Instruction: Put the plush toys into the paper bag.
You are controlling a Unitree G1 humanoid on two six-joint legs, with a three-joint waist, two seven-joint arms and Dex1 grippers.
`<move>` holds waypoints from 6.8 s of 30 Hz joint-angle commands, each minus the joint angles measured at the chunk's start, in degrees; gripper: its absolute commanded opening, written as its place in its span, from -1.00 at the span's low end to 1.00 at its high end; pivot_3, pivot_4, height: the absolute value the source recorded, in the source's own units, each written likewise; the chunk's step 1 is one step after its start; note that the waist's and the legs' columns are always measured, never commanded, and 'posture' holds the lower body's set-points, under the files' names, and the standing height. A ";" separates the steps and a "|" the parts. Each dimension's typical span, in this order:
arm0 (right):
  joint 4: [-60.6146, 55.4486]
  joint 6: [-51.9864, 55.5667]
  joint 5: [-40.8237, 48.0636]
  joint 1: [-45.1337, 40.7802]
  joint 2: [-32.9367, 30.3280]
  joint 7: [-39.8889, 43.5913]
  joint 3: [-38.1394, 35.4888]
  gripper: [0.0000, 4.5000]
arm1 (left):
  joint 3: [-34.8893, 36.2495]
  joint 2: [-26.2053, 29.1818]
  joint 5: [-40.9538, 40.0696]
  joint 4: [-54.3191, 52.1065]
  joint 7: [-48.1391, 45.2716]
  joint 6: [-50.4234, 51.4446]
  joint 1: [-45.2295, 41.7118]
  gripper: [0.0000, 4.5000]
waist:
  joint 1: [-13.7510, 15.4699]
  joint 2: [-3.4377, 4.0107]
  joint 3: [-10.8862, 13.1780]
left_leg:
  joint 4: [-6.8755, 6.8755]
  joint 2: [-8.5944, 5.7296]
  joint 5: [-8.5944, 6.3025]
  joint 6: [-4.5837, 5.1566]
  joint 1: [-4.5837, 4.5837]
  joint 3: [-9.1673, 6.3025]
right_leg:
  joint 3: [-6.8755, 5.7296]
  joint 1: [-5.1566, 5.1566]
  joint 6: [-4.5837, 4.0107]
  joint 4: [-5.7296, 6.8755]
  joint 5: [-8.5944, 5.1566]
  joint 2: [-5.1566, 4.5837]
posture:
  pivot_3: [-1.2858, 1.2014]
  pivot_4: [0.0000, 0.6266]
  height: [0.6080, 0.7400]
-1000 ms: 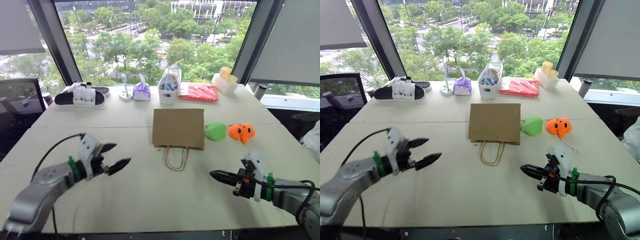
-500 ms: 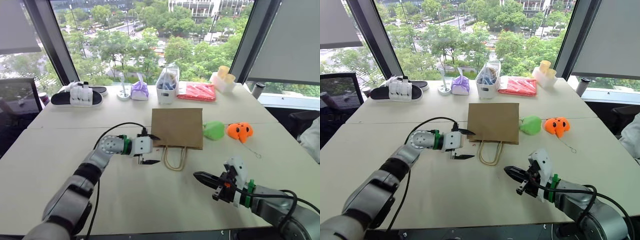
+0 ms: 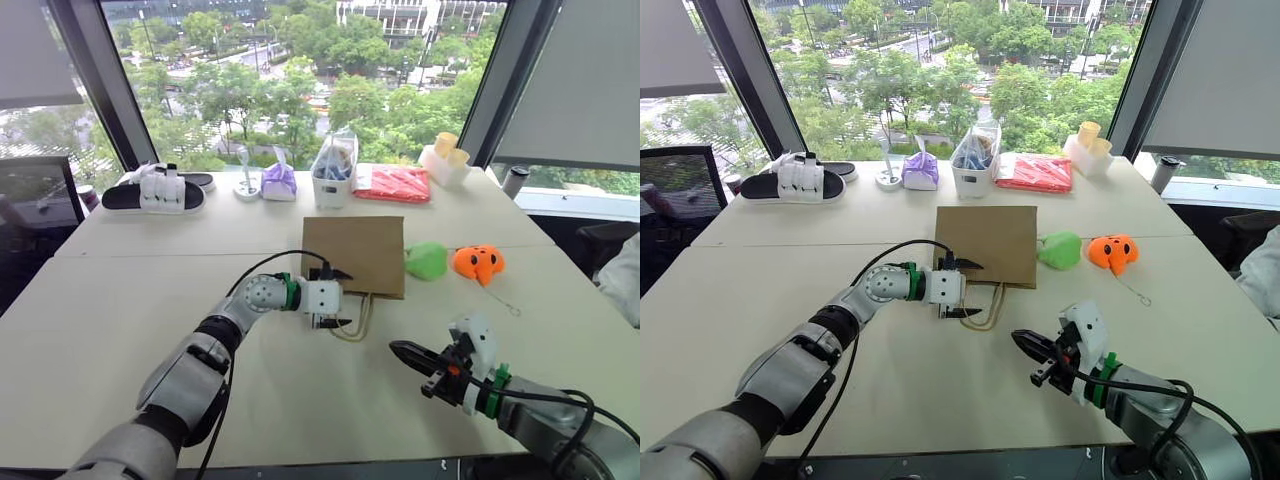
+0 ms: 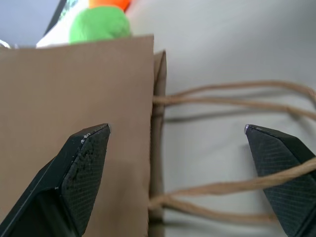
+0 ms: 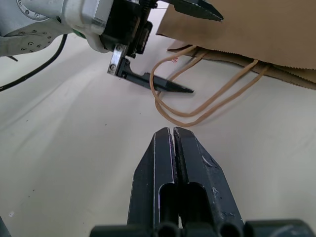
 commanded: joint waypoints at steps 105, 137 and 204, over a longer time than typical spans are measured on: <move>70.69 -31.83 -33.94 -49.08 12.16 -15.04 2.18 0.98 | 20.78 14.19 -54.90 -69.60 -13.36 94.32 10.47 -1.00 | -3.17 0.00 -0.01 | -0.22 0.08 0.47 -0.83 -0.03 0.05 | 0.21 -0.57 -0.05 0.69 0.00 -0.01 | 0.03 -0.52 1.00; 19.39 -16.12 -12.41 -29.20 -5.44 19.80 4.14 -0.99 | 21.98 15.10 -56.12 -69.74 -14.40 94.27 9.09 -1.00 | -2.83 0.05 0.03 | -0.06 0.03 0.22 -0.40 0.05 -0.06 | 0.19 -0.37 -0.04 0.57 0.00 -0.02 | 0.03 -0.52 1.00; 109.38 -35.42 -38.03 -67.94 6.91 -29.84 -4.04 -0.44 | 24.80 9.85 -59.22 -71.38 -7.40 93.36 12.01 -1.00 | -3.33 0.01 0.01 | -0.20 -0.03 0.45 -0.82 -0.02 0.08 | 0.28 -0.51 -0.06 0.63 0.01 -0.10 | 0.03 -0.52 1.00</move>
